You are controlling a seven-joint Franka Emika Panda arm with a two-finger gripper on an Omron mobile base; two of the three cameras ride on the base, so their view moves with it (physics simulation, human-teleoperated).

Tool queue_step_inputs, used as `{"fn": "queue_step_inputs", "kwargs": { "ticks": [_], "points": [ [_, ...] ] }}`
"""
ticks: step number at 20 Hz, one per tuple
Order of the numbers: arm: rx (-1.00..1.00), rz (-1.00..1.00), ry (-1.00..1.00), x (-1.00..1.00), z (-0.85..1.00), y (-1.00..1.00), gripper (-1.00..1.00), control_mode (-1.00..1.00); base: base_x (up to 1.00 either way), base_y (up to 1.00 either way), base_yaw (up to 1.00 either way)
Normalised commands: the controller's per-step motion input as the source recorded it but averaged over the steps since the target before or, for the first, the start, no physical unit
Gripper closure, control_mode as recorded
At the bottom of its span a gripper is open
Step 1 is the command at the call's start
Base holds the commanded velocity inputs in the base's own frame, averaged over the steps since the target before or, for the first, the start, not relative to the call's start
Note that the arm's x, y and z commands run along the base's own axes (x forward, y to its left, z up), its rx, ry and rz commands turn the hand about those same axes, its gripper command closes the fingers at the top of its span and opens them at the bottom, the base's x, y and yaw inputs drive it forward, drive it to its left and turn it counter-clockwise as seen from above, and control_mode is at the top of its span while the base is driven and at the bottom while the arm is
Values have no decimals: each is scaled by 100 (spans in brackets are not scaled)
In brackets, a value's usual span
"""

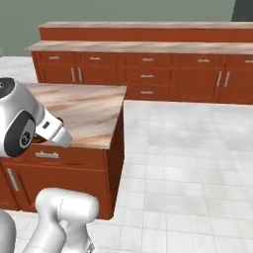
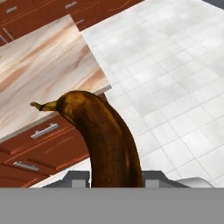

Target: Open the fridge, remove the banana, broccoli, and fish, and place them on any counter.

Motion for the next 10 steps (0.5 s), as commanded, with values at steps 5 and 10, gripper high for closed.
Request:
{"fn": "queue_step_inputs", "kwargs": {
  "ticks": [5,10],
  "points": [
    [0,0,0,0,0,0,100,100,99,94,34],
    [0,0,0,0,0,0,100,100,92,86,13]
  ]
}}
